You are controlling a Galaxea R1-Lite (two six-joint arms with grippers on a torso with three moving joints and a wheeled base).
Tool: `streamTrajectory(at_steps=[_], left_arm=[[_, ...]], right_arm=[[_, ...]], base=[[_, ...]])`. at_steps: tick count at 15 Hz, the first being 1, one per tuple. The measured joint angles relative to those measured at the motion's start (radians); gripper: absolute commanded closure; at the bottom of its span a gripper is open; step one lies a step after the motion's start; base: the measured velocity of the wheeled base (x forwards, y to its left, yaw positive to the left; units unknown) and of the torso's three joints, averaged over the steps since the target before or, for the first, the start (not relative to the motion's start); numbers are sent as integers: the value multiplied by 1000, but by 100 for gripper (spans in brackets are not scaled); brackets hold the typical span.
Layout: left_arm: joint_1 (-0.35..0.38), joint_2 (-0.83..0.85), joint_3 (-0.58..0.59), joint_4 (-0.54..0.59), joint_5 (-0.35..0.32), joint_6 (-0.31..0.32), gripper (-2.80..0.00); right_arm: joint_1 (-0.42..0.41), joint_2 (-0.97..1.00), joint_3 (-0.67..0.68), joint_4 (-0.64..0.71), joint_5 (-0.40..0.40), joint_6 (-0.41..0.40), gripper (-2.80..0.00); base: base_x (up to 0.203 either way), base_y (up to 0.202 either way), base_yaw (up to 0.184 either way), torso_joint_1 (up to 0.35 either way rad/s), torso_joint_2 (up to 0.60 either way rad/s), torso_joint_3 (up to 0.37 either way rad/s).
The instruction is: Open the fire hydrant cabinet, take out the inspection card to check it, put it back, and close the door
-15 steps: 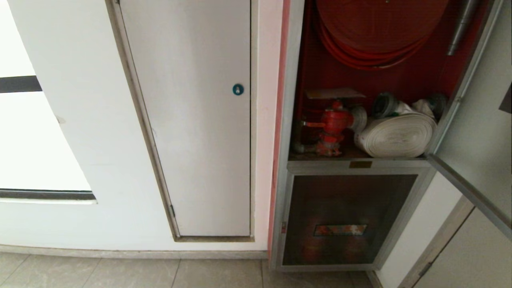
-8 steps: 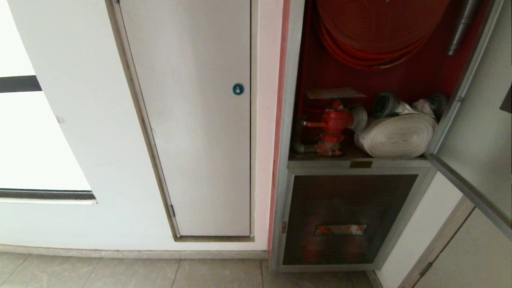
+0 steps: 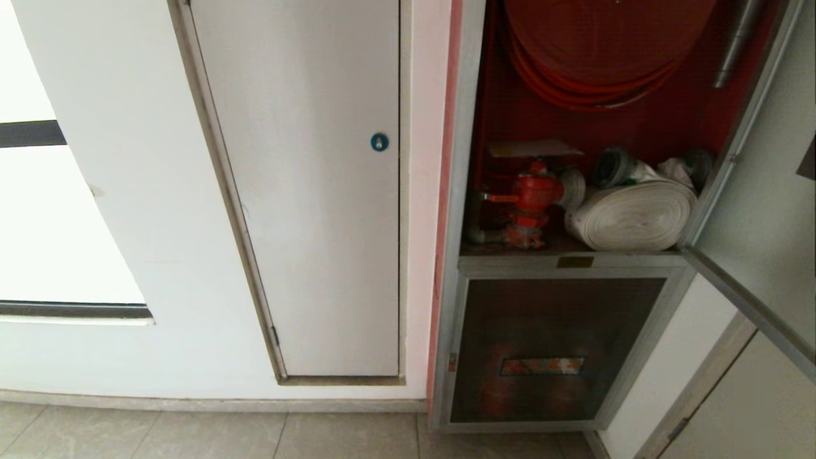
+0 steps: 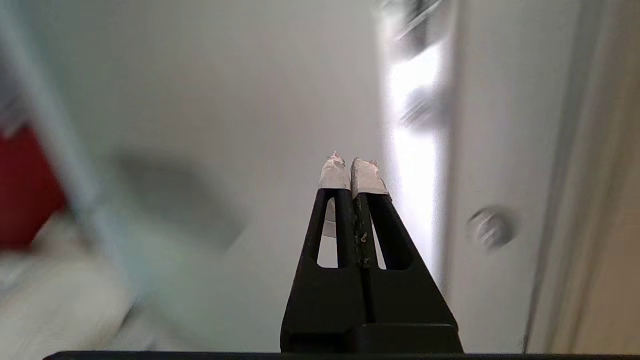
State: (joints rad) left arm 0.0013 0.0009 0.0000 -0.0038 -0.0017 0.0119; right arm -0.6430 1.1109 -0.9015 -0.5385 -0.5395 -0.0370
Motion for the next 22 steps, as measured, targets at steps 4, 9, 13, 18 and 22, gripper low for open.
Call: streamTrajectory(at_steps=[4, 9, 13, 18, 22], left_arm=[[0, 0, 0, 0, 0, 0, 0], [0, 0, 0, 0, 0, 0, 0], [0, 0, 0, 0, 0, 0, 0], [0, 0, 0, 0, 0, 0, 0], [0, 0, 0, 0, 0, 0, 0]], right_arm=[[-207, 31, -3, -96, 114, 67, 0], [-439, -9, 34, -93, 311, 196, 0], [-537, 4, 47, -93, 396, 252, 0], [-563, 92, 47, -98, 474, 253, 0], [-555, 113, 53, -94, 541, 253, 0]], base=[[0, 0, 0, 0, 0, 0], [0, 0, 0, 0, 0, 0], [0, 0, 0, 0, 0, 0], [0, 0, 0, 0, 0, 0], [0, 0, 0, 0, 0, 0]])
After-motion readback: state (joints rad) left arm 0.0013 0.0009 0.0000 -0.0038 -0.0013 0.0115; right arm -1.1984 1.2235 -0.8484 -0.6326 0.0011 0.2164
